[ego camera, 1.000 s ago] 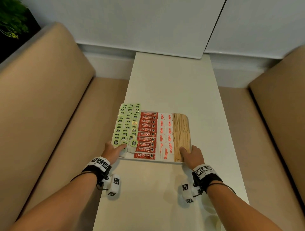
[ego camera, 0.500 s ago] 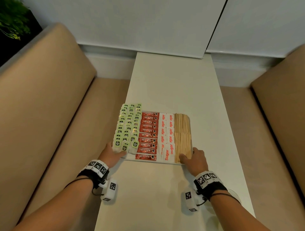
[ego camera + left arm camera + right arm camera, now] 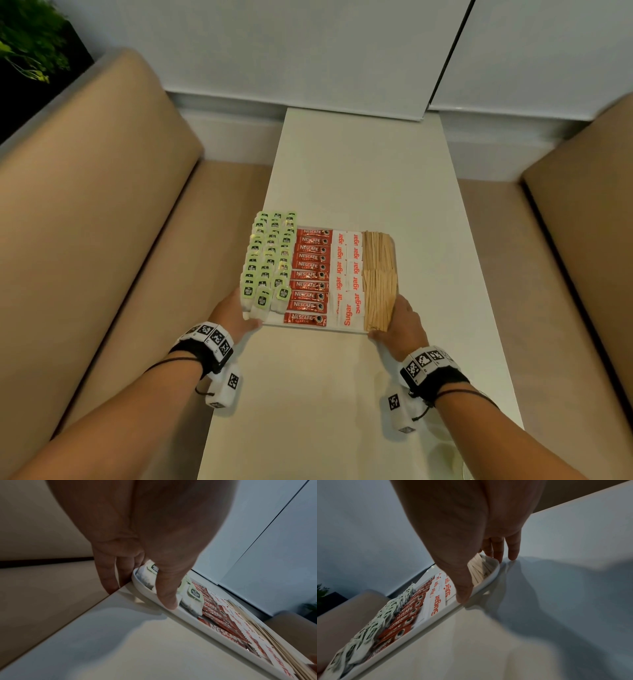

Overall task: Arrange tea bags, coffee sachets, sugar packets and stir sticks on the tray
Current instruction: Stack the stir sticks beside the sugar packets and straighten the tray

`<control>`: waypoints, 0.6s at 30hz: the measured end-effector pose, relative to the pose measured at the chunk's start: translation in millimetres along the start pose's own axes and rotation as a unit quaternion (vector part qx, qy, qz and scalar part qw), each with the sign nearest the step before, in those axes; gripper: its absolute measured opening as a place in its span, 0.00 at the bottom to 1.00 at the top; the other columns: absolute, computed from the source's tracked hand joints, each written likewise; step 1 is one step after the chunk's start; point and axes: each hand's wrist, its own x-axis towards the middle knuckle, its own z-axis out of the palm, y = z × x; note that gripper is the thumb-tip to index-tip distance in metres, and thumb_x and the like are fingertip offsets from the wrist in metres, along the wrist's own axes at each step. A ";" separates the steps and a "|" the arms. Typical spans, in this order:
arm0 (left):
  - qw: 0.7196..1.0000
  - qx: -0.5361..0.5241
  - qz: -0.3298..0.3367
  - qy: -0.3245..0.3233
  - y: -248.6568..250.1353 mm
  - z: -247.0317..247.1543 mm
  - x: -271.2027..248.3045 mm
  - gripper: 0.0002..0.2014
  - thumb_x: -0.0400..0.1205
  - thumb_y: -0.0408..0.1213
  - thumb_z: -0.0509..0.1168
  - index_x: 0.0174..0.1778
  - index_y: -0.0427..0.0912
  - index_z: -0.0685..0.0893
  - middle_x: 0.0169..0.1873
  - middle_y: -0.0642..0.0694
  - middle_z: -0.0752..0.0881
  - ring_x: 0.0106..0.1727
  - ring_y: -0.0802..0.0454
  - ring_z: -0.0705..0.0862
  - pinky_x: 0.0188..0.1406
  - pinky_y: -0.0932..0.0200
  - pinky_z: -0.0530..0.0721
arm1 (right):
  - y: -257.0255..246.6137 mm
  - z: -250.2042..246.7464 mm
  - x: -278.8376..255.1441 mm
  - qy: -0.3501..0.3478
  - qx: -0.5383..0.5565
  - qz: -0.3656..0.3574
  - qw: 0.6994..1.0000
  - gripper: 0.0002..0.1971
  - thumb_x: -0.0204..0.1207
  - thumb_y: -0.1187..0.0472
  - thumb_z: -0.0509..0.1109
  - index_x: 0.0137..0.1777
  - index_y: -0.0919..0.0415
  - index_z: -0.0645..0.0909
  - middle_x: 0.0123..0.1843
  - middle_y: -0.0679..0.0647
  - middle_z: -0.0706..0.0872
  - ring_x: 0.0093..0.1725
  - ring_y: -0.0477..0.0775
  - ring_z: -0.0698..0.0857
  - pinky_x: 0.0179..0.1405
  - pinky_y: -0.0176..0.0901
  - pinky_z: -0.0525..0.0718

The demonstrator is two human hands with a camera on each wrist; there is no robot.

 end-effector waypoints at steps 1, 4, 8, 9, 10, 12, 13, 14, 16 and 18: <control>1.000 0.003 0.002 0.002 1.5 -1.1 1.0 0.37 0.73 0.37 0.81 0.77 0.51 0.72 0.63 0.53 0.86 0.64 0.52 0.84 0.64 0.54 0.77 | -0.7 -0.4 1.9 0.000 -0.002 0.003 1.000 0.47 0.60 0.51 0.87 0.76 0.54 0.65 0.67 0.53 0.79 0.65 0.58 0.82 0.58 0.58 0.88; 1.000 0.004 -0.010 0.001 5.4 -3.8 6.0 0.36 0.72 0.38 0.81 0.75 0.51 0.73 0.61 0.52 0.87 0.63 0.50 0.84 0.63 0.53 0.78 | -2.4 -2.0 6.8 -0.008 -0.014 0.008 1.000 0.46 0.60 0.49 0.86 0.75 0.54 0.65 0.66 0.54 0.80 0.65 0.59 0.82 0.58 0.62 0.88; 0.999 0.024 -0.025 -0.002 11.6 -6.3 9.4 0.34 0.73 0.39 0.81 0.73 0.48 0.75 0.61 0.51 0.87 0.63 0.48 0.84 0.62 0.53 0.78 | -1.0 -2.4 9.7 -0.008 -0.017 0.014 1.000 0.45 0.60 0.47 0.85 0.74 0.53 0.66 0.63 0.53 0.82 0.62 0.58 0.84 0.55 0.60 0.90; 0.999 0.024 -0.029 -0.003 13.2 -6.9 9.1 0.33 0.73 0.38 0.81 0.73 0.48 0.75 0.61 0.51 0.87 0.63 0.47 0.84 0.62 0.54 0.78 | -0.2 -1.8 9.8 -0.005 -0.018 0.014 1.000 0.44 0.60 0.46 0.85 0.74 0.52 0.66 0.63 0.52 0.82 0.61 0.58 0.84 0.55 0.60 0.90; 0.999 0.024 -0.031 -0.003 13.6 -7.4 9.5 0.33 0.72 0.38 0.81 0.72 0.48 0.76 0.60 0.51 0.87 0.63 0.47 0.84 0.62 0.54 0.78 | 0.4 -1.2 9.6 -0.004 -0.019 0.016 1.000 0.43 0.61 0.46 0.85 0.73 0.51 0.66 0.62 0.51 0.83 0.61 0.57 0.84 0.55 0.60 0.90; 0.999 0.027 -0.037 -0.001 13.3 -7.9 10.3 0.31 0.72 0.39 0.82 0.70 0.47 0.78 0.59 0.51 0.88 0.63 0.47 0.85 0.64 0.53 0.80 | 0.8 -1.1 8.9 -0.001 -0.025 0.014 1.000 0.42 0.62 0.46 0.84 0.73 0.50 0.66 0.62 0.50 0.83 0.61 0.57 0.83 0.55 0.60 0.89; 0.999 0.030 -0.043 0.002 13.2 -8.0 10.1 0.31 0.71 0.40 0.82 0.69 0.47 0.79 0.59 0.50 0.88 0.63 0.47 0.85 0.63 0.53 0.80 | 0.8 -1.1 9.1 0.000 -0.027 0.013 1.000 0.42 0.62 0.46 0.84 0.73 0.50 0.66 0.62 0.50 0.83 0.61 0.57 0.83 0.55 0.60 0.89; 0.998 0.033 -0.052 0.003 13.2 -7.8 10.0 0.30 0.72 0.41 0.82 0.68 0.46 0.79 0.60 0.50 0.87 0.64 0.47 0.85 0.62 0.54 0.80 | 0.0 -2.1 8.9 0.000 -0.029 0.013 0.999 0.42 0.63 0.46 0.84 0.74 0.50 0.66 0.63 0.51 0.82 0.62 0.57 0.82 0.57 0.61 0.89; 0.997 0.044 -0.065 0.005 14.9 -7.6 9.6 0.28 0.73 0.43 0.81 0.66 0.44 0.78 0.62 0.48 0.86 0.64 0.45 0.84 0.58 0.56 0.78 | -1.7 -4.2 9.0 -0.001 -0.033 0.017 0.999 0.42 0.64 0.47 0.84 0.75 0.51 0.65 0.64 0.51 0.82 0.64 0.58 0.81 0.59 0.61 0.87; 0.996 0.061 -0.070 0.005 17.8 -8.1 9.3 0.27 0.74 0.45 0.80 0.66 0.44 0.78 0.64 0.47 0.86 0.64 0.44 0.84 0.57 0.57 0.77 | -3.3 -5.7 9.1 -0.004 -0.034 0.025 0.999 0.42 0.65 0.47 0.84 0.76 0.51 0.65 0.64 0.51 0.82 0.65 0.59 0.81 0.60 0.61 0.87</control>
